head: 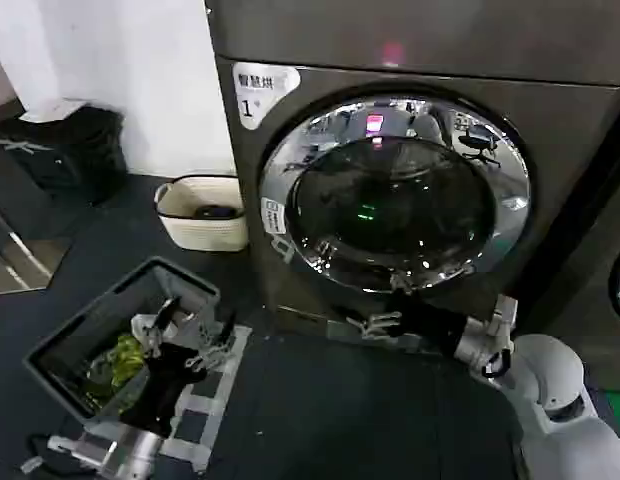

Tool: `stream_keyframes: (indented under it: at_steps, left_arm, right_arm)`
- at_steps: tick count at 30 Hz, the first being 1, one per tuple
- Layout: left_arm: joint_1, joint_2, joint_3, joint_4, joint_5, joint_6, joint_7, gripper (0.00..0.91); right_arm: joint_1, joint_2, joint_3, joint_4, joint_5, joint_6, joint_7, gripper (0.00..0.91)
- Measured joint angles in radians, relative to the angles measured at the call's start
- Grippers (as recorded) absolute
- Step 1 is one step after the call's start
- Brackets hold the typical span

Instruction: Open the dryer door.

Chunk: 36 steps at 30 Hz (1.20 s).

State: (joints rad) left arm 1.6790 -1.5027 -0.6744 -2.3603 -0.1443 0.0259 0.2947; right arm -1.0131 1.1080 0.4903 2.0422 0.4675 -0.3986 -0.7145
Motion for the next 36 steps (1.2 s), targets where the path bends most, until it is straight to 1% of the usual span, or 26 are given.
stream_keyframes:
  at_steps: [5,12,17,21,25,36]
  left_arm:
    - [-0.005,0.001,0.010,0.005,0.035,0.019,-0.004,0.907]
    - [-0.008,0.001,0.024,0.019,0.074,0.015,-0.053,0.907]
    - [-0.007,0.001,0.018,0.020,0.068,0.035,-0.060,0.907]
    - [-0.006,0.000,0.018,0.010,0.067,0.054,-0.057,0.907]
    - [0.000,0.001,0.019,0.000,0.062,0.049,-0.056,0.907]
    - [0.014,0.001,0.021,-0.020,0.080,0.059,-0.060,0.907]
  right_arm:
    - [0.058,0.010,-0.052,-0.032,-0.029,0.008,0.041,0.907]
    - [0.146,0.017,-0.140,-0.089,-0.050,0.028,0.092,0.907]
    - [0.203,0.027,-0.209,-0.136,-0.084,0.047,0.129,0.907]
    - [0.242,0.029,-0.268,-0.173,-0.089,0.068,0.171,0.907]
    - [0.282,0.031,-0.327,-0.216,-0.093,0.088,0.192,0.907]
    - [0.404,0.075,-0.452,-0.331,-0.090,0.098,0.211,0.907]
